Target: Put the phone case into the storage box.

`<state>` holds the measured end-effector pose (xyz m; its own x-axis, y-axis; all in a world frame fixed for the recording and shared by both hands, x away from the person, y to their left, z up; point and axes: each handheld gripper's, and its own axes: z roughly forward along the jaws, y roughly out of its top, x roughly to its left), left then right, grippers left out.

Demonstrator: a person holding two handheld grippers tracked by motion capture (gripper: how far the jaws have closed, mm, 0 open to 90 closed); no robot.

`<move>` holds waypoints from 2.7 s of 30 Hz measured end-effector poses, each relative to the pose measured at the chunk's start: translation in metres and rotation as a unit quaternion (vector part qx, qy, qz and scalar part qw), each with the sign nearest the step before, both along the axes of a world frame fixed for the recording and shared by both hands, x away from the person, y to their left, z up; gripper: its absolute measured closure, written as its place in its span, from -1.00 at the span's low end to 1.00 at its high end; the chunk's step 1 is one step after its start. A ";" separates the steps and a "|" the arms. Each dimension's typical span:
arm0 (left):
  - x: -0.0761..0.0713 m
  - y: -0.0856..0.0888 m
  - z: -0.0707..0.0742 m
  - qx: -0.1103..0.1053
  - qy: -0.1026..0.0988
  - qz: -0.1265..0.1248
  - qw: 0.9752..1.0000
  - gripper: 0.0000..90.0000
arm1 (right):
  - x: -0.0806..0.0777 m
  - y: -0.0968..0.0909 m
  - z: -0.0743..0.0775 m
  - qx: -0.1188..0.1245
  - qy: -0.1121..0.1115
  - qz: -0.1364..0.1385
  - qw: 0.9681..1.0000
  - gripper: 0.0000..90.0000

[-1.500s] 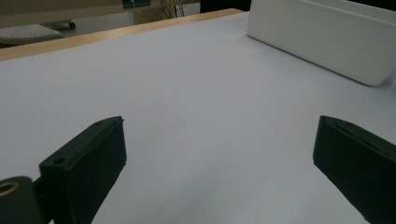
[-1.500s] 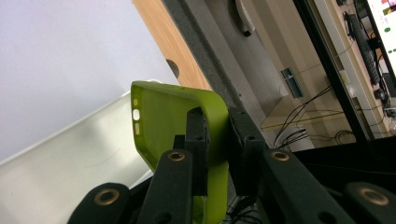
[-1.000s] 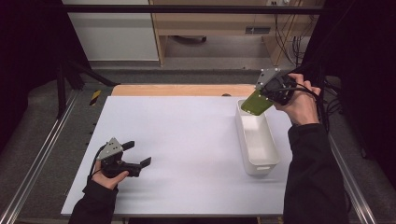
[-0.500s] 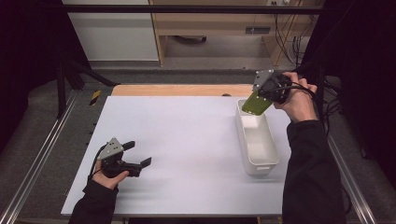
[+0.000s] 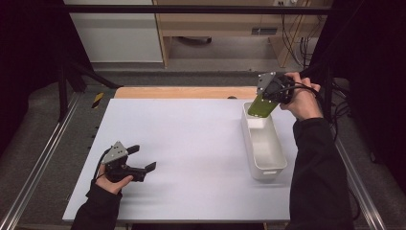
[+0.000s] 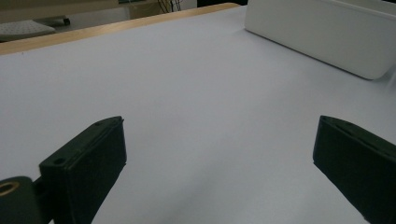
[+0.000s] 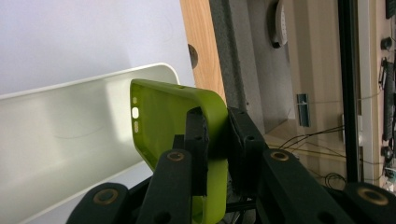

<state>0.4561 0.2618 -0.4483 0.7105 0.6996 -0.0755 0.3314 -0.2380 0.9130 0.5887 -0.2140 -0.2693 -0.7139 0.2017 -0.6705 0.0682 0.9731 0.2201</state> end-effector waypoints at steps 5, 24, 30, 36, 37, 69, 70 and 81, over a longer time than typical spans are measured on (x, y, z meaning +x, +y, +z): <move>0.001 -0.001 -0.001 0.003 0.002 -0.001 1.000 -0.94 | 0.006 0.003 -0.004 -0.009 0.004 0.016 1.000 0.77; 0.003 0.000 -0.005 0.004 0.008 -0.001 1.000 -0.94 | 0.033 0.007 -0.023 -0.053 0.031 0.056 0.997 0.77; 0.004 0.002 -0.006 0.005 0.011 0.001 1.000 -0.94 | 0.043 0.009 -0.028 -0.067 0.034 0.068 0.995 0.77; 0.004 0.002 -0.006 0.004 0.010 0.000 1.000 -0.94 | 0.050 0.011 -0.035 -0.073 0.047 0.072 0.994 0.77; 0.004 0.002 -0.006 0.004 0.010 0.000 1.000 -0.94 | 0.052 0.012 -0.036 -0.075 0.048 0.073 0.993 0.77; 0.004 0.001 -0.009 0.009 0.014 0.001 1.000 -0.94 | 0.066 0.020 -0.056 -0.096 0.071 0.082 0.989 0.77; 0.004 0.001 -0.009 0.008 0.013 0.001 1.000 -0.94 | 0.065 0.021 -0.057 -0.098 0.072 0.079 0.989 0.77; 0.005 0.001 -0.009 0.009 0.014 0.001 1.000 -0.94 | 0.068 0.022 -0.058 -0.100 0.064 0.079 0.990 0.75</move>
<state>0.4608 0.2633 -0.4572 0.7074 0.7019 -0.0831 0.3579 -0.2544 0.8984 0.6568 -0.1924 -0.3272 -0.8079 -0.0475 -0.5874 -0.0735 0.9971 0.0205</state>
